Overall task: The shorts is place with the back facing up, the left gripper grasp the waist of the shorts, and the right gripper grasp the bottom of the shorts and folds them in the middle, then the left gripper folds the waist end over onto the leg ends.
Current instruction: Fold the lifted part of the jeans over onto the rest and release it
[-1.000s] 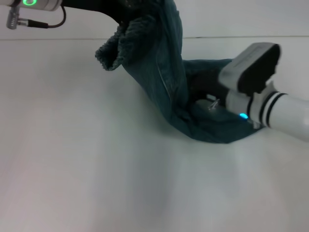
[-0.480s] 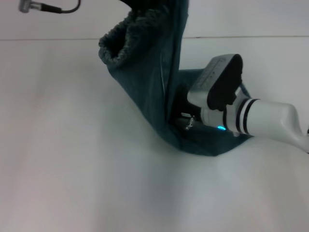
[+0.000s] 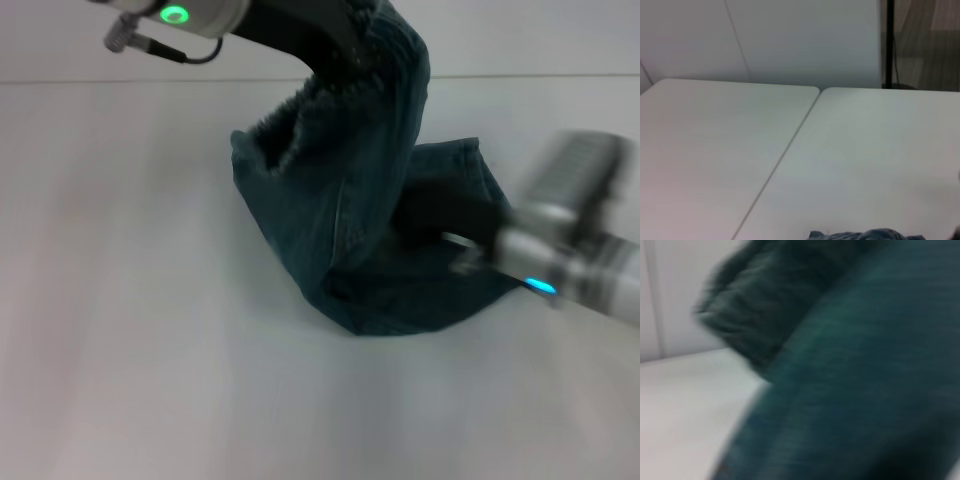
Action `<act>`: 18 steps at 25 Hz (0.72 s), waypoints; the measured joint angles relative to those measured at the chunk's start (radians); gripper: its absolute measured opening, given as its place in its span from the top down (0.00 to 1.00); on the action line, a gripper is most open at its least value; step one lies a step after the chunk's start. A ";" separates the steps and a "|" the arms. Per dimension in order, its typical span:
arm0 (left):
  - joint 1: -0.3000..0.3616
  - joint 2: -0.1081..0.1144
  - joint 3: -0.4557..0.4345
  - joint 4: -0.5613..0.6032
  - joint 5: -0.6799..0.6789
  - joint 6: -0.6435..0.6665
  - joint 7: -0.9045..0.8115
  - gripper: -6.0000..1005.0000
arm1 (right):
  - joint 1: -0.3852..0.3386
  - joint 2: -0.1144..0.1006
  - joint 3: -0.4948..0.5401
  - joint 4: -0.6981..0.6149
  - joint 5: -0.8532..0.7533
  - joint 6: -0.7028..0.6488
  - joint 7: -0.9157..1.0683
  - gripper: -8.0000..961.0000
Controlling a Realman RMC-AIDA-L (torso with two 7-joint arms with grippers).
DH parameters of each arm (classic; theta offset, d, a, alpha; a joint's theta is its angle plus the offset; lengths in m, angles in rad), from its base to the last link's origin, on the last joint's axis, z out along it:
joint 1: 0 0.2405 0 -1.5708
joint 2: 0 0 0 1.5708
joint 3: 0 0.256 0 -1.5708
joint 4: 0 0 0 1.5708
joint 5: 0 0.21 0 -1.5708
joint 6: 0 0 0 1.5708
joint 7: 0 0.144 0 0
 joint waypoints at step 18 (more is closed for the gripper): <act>-0.141 -0.013 0.411 -0.271 -0.051 -0.392 -0.015 0.78 | -0.483 -0.012 0.075 -0.296 -0.005 -0.359 0.169 0.99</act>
